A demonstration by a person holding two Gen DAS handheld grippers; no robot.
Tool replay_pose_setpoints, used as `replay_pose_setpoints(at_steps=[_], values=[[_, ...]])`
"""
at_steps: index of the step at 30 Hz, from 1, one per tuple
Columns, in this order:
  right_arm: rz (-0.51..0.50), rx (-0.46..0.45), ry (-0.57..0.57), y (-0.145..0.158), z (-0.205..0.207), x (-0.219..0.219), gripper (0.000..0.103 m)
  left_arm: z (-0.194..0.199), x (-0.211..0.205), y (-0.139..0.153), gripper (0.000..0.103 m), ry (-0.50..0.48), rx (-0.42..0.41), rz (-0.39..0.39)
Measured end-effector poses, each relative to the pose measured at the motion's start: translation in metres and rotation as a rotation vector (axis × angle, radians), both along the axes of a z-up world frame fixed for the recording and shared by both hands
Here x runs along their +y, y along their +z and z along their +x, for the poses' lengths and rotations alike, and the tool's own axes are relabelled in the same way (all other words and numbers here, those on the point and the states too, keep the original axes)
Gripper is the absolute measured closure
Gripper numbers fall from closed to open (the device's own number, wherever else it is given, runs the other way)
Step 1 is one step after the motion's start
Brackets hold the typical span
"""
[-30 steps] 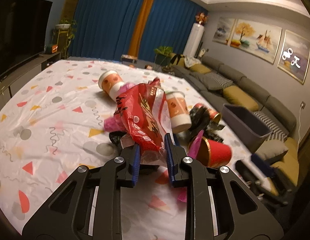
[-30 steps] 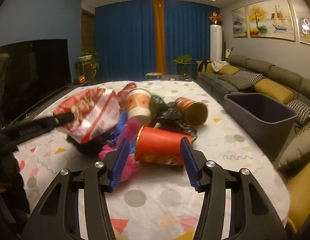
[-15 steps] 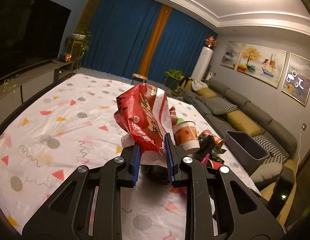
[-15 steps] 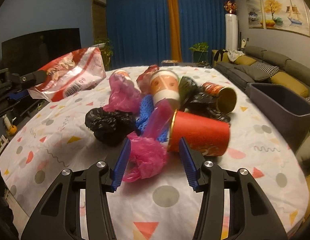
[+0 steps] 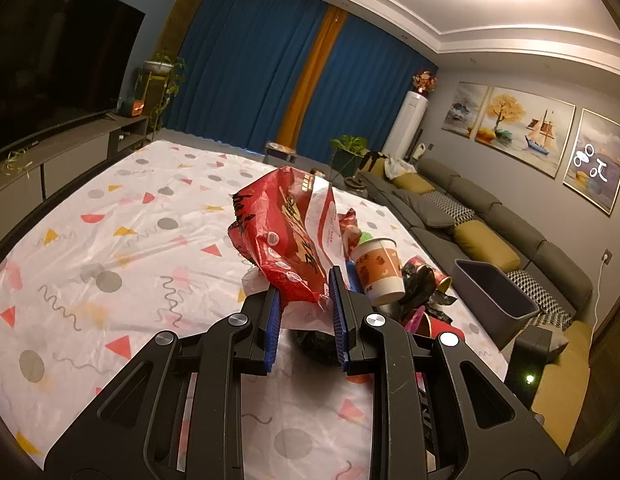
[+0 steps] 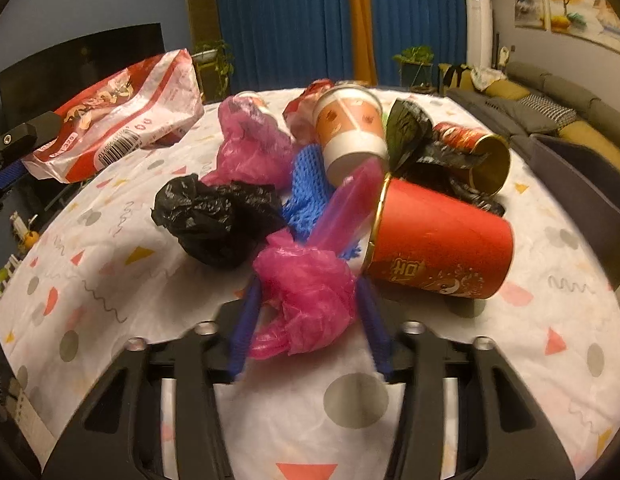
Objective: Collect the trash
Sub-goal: 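Lift the red snack bag and pink bag and carry both toward the grey bin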
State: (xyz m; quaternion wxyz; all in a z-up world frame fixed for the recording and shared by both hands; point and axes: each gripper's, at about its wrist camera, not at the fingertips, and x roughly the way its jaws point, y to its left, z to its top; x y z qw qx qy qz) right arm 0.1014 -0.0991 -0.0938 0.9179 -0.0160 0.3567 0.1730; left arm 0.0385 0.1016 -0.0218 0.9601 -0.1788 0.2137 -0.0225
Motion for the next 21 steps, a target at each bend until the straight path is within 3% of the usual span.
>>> replay_pose_setpoints(at_steps=[4, 13, 21], values=[[-0.006, -0.013, 0.021, 0.0, -0.004, 0.002, 0.072, 0.0, 0.0, 0.0, 0.081, 0.002, 0.001, 0.004], [0.052, -0.098, 0.062, 0.026, -0.033, -0.003, 0.072, -0.007, -0.006, 0.004, 0.081, 0.007, -0.011, 0.018], [0.091, -0.173, 0.027, 0.051, -0.048, -0.023, 0.072, -0.012, -0.024, 0.013, 0.081, -0.03, -0.04, 0.048]])
